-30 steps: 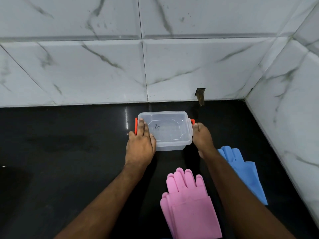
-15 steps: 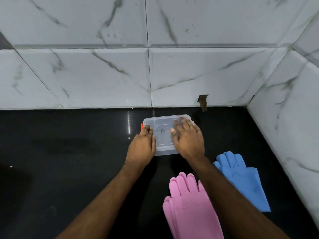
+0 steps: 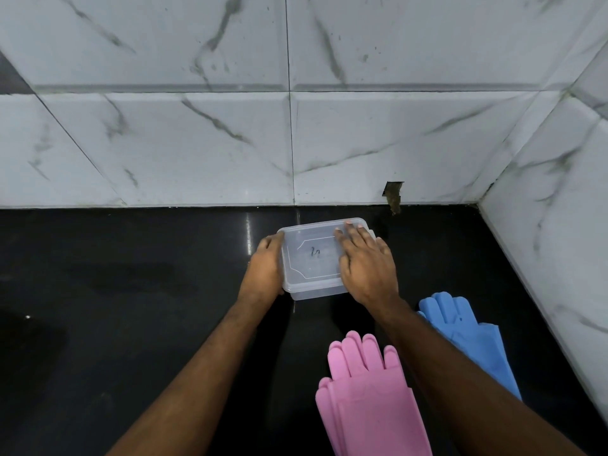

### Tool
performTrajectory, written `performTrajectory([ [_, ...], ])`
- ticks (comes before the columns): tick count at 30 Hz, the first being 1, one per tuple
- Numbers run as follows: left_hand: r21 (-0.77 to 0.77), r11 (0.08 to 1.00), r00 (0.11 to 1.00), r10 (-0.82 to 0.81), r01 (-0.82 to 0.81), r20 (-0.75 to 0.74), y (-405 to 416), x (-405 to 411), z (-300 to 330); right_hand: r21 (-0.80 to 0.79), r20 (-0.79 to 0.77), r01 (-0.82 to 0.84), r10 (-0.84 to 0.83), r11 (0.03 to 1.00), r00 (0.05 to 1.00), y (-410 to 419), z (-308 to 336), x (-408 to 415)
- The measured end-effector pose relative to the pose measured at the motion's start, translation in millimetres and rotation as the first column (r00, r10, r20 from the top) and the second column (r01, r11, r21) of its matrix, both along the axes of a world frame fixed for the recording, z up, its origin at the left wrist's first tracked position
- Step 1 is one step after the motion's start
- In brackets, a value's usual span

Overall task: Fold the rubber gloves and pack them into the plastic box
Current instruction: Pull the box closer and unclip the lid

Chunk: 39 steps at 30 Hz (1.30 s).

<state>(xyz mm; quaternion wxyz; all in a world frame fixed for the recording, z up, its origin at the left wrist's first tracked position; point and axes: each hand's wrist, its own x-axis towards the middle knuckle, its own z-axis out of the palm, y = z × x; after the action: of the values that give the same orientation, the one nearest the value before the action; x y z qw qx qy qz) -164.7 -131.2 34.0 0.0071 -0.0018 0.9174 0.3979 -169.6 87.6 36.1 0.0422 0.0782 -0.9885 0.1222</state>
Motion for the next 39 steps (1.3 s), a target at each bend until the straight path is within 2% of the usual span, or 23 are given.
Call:
performTrajectory([
  [3,0.102,0.995,0.999,0.014,-0.011,-0.032,-9.8,7.8,-3.2,-0.015,0.009,-0.005,0.005,1.000,1.000,-0.1,-0.8,-0.3],
  [7,0.125,0.987,0.990,0.111,-0.101,-0.082,-17.3,13.7,0.2,-0.038,0.027,-0.090,0.091,0.995,0.995,7.1,-1.5,-5.7],
  [11,-0.028,0.994,0.994,0.101,-0.102,-0.032,-19.4,25.4,-1.0,-0.070,0.015,-0.212,0.214,0.975,0.977,11.2,3.5,-16.3],
  [13,-0.032,0.988,0.988,0.150,-0.151,-0.028,-17.0,34.5,-5.5,-0.121,-0.032,-0.125,0.122,0.985,0.992,6.1,3.8,-16.6],
  [16,-0.006,0.976,0.976,0.218,-0.218,0.024,-9.8,49.2,-6.6,-0.159,-0.066,0.173,-0.185,0.972,0.980,-2.9,3.6,-13.5],
  [19,0.002,0.970,0.968,0.241,-0.241,0.064,-2.6,64.7,-5.5,-0.317,0.050,0.318,-0.319,0.893,0.946,-12.9,4.6,-8.9],
  [21,0.017,0.972,0.966,0.230,-0.234,0.116,-2.5,74.9,-6.1,-0.421,0.138,0.356,-0.329,0.834,0.934,-19.7,3.9,-4.1],
  [23,0.010,0.978,0.962,0.202,-0.208,0.185,-6.3,83.3,-5.1,-0.452,0.165,0.334,-0.291,0.827,0.942,-25.1,2.4,2.6],
  [26,-0.157,0.975,0.972,0.182,-0.158,0.149,-13.7,84.5,-0.4,-0.470,0.164,0.238,-0.181,0.850,0.970,-35.4,3.2,10.3],
  [27,-0.114,0.981,0.974,0.173,-0.157,0.147,-14.4,81.4,1.0,-0.471,0.167,0.217,-0.155,0.855,0.974,-40.2,3.8,12.4],
  [29,0.106,0.983,0.977,0.128,-0.147,0.172,-14.2,74.1,3.5,-0.474,0.161,0.191,-0.129,0.859,0.978,-51.7,3.8,18.5],
  [32,0.348,0.915,0.974,0.153,-0.203,0.167,-16.6,67.3,3.9,-0.519,0.158,0.194,-0.129,0.832,0.979,-66.4,1.0,31.4],
  [34,0.515,0.804,0.952,0.212,-0.299,0.222,-23.6,67.3,3.6,-0.564,0.175,0.198,-0.119,0.802,0.977,-73.7,-1.8,41.3],
  [37,0.699,0.606,0.922,0.189,-0.380,0.338,-38.7,67.7,2.7,-0.605,0.181,0.168,-0.071,0.778,0.981,-83.2,-6.5,55.7],
  [39,0.718,0.580,0.918,0.161,-0.385,0.363,-47.3,69.6,3.7,-0.627,0.194,0.162,-0.049,0.762,0.980,-88.7,-8.6,62.5],
])
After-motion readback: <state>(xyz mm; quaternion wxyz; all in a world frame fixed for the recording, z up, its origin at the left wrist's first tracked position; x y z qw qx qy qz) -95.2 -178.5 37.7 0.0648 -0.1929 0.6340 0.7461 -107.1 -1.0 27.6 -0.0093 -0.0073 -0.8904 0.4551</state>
